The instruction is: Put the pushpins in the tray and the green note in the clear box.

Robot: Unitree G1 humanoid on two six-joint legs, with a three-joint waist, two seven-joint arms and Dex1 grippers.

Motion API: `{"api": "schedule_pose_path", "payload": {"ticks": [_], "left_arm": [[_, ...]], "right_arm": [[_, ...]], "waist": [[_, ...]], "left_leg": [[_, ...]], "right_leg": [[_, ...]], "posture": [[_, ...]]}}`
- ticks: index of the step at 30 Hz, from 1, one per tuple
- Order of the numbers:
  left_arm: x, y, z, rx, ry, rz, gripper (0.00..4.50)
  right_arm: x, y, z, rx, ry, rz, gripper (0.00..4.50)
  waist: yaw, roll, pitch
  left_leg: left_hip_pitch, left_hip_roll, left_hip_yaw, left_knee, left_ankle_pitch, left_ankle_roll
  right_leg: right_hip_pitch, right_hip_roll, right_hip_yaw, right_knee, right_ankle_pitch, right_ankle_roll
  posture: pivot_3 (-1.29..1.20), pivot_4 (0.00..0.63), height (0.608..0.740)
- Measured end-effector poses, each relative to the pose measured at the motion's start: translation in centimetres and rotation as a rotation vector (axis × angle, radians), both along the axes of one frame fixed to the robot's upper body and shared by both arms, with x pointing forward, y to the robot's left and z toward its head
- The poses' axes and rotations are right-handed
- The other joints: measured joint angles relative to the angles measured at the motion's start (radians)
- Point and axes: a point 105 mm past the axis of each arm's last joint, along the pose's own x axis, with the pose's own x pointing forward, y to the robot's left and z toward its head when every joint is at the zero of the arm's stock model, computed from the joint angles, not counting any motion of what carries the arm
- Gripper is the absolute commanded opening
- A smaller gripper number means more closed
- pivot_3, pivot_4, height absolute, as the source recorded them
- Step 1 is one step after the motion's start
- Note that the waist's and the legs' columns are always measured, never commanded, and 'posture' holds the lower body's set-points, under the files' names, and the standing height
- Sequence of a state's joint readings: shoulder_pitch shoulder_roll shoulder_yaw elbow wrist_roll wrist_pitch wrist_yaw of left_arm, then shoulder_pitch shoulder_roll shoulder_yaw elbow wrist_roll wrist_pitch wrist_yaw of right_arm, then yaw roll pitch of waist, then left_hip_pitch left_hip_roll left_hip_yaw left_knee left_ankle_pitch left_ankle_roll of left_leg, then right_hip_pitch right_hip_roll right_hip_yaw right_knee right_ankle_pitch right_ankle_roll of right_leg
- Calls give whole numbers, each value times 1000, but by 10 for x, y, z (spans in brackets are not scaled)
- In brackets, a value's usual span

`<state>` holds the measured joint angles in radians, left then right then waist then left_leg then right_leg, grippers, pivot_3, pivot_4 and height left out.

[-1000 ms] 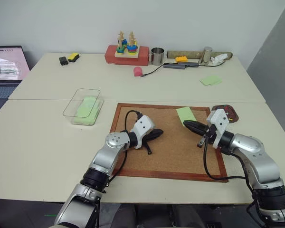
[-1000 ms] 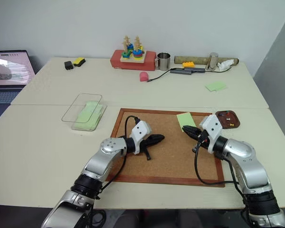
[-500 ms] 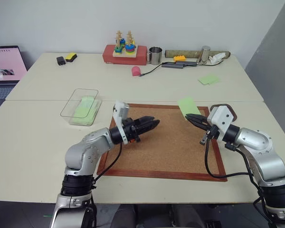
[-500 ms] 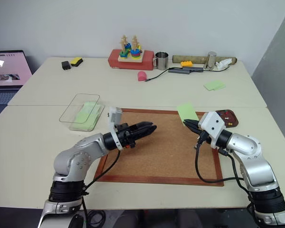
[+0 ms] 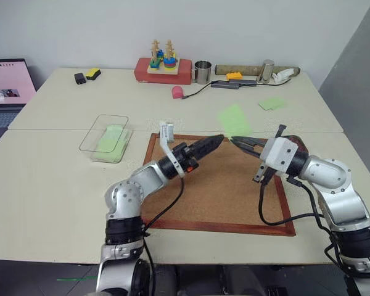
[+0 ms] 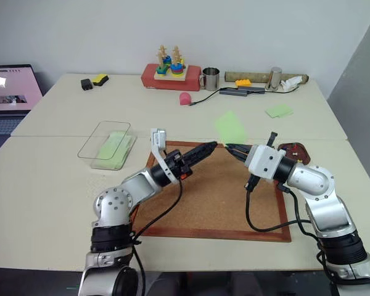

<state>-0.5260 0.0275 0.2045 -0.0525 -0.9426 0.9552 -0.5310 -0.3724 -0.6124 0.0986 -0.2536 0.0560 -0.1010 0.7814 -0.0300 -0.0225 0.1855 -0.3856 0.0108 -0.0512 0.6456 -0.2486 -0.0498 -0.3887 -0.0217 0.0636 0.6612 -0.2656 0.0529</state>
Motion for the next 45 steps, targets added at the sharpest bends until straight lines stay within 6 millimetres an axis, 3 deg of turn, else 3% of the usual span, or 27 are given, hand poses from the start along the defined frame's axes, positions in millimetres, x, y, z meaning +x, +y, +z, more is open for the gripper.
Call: {"api": "schedule_pose_path", "payload": {"ticks": [3,6,20,25,32,45], "left_arm": [[1,-2,1,-12,5,-9,4084],[1,-5,4,-33,4,-23,3668],[2,-6,11,-48,-25,-15,1217],[2,-7,10,-38,-32,-16,79],[5,-6,7,-2,-49,11,35],[27,-9,-32,198,-55,166,35]], "right_arm": [[-1,1,-1,-26,-18,7,0],[-2,3,-3,-46,-30,13,0],[-9,12,-6,-54,-43,55,0],[-10,15,-7,-50,-40,65,0],[-11,16,-7,-45,-45,73,0],[-19,21,7,-6,-87,92,0]], "waist": [[-2,0,0],[-2,0,0],[-1,0,0],[-1,0,0],[-1,0,0],[0,0,0]], "left_leg": [[0,0,0,0,0,0],[0,0,0,0,0,0],[0,0,0,0,0,0],[0,0,0,0,0,0],[0,0,0,0,0,0],[0,0,0,0,0,0]], "right_leg": [[0,0,0,0,0,0],[0,0,0,0,0,0],[0,0,0,0,0,0],[0,0,0,0,0,0],[0,0,0,0,0,0],[0,0,0,0,0,0]], "posture": [[0,150,740],[0,150,740],[0,150,740],[0,150,740],[0,150,740],[0,150,740]]}}
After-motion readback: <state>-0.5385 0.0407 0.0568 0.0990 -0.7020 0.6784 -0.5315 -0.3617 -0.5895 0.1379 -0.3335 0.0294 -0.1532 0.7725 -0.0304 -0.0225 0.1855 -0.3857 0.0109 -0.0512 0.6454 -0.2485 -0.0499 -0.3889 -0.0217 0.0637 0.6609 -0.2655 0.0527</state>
